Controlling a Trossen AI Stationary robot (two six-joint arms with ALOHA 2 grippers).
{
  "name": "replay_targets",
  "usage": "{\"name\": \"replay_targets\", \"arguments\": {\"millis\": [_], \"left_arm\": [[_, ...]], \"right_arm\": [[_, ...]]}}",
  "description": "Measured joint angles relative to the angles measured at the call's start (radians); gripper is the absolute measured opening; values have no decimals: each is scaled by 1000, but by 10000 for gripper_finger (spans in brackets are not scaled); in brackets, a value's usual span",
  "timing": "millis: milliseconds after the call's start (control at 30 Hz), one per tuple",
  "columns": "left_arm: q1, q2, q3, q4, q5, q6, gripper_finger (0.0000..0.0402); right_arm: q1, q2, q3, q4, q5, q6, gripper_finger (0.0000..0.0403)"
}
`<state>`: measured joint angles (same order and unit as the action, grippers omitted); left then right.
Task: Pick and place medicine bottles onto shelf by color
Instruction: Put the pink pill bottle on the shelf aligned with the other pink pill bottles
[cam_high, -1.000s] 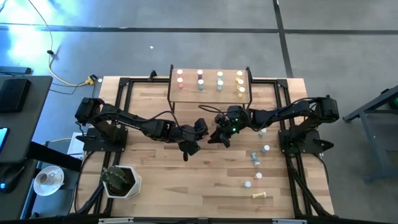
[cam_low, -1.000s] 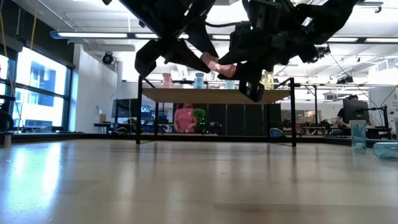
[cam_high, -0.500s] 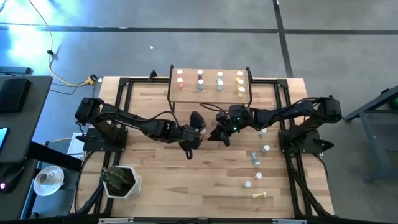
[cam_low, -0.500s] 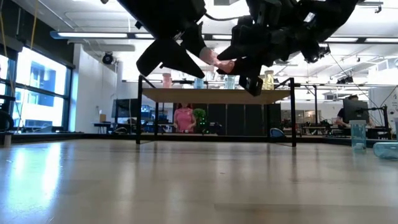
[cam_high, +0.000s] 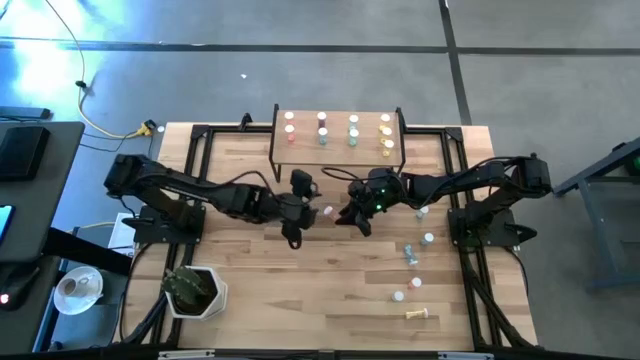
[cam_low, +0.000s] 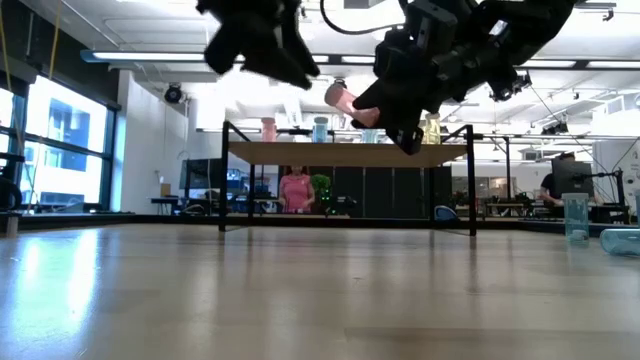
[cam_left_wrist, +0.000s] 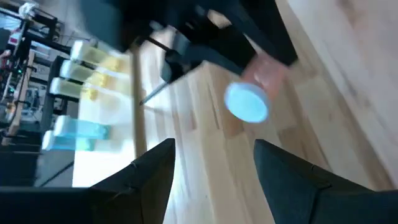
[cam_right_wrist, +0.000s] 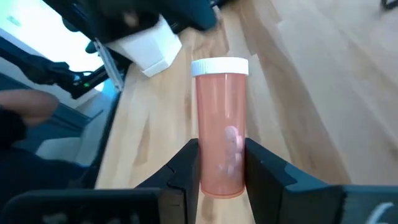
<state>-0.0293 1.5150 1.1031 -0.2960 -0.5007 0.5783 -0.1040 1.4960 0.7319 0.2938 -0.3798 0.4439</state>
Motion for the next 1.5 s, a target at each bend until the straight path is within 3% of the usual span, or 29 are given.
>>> {"name": "replay_targets", "arguments": {"millis": [300, 600, 767, 1233, 1500], "left_arm": [[87, -149, 0, -106, 184, -234, 209], [213, -226, 0, -142, 533, -475, 208], [266, -226, 0, -157, 680, -508, 208], [256, -211, 0, -273, 701, -561, 208], [229, -153, 0, -283, 703, -558, 208]], "right_arm": [[8, 0, 0, 57, 113, -182, 89], [60, 0, 0, 148, 279, -288, 89], [91, 6, 0, 185, 374, -288, 89], [132, 208, 7, 458, 381, -199, 89], [133, 349, 146, 445, 341, -216, 89]]}}
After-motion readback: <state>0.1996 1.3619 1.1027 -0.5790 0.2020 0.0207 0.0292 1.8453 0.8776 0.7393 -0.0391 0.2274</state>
